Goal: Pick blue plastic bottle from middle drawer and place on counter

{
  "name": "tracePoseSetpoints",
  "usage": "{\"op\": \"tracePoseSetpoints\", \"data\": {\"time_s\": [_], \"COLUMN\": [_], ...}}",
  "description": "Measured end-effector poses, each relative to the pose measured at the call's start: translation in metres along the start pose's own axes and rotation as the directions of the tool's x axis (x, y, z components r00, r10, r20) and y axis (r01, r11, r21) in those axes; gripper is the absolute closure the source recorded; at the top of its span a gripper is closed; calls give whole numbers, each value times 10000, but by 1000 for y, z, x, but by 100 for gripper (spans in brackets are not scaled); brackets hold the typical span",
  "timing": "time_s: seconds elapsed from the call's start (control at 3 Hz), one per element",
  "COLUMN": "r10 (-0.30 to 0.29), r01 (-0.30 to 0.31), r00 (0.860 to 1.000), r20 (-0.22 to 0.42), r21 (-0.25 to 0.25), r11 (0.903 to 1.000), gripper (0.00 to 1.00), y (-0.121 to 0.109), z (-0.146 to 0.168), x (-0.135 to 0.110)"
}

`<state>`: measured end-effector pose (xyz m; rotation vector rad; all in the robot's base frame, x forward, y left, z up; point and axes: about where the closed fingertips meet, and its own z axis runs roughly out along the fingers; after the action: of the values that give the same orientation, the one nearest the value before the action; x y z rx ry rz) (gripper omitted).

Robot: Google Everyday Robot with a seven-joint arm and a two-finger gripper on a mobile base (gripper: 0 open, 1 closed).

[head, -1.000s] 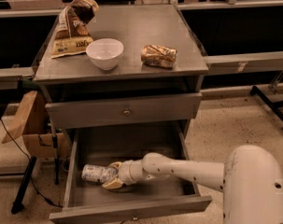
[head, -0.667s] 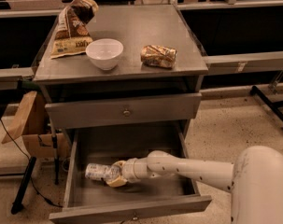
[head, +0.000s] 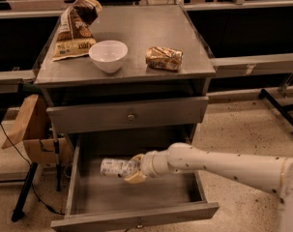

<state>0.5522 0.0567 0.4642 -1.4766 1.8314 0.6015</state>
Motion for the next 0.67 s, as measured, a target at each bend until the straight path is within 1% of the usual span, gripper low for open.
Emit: {"op": "tracePoseSetpoints", "data": {"time_s": [0.33, 0.67], "r10": [-628, -1326], "r01": [658, 1447], "r00": [9953, 9816], "r20": [-739, -1373], "r21": [390, 824], "r11": [9971, 9860], "gripper": [100, 100], "y": [-11, -23], "z": [-68, -129], "x": [-35, -78]}}
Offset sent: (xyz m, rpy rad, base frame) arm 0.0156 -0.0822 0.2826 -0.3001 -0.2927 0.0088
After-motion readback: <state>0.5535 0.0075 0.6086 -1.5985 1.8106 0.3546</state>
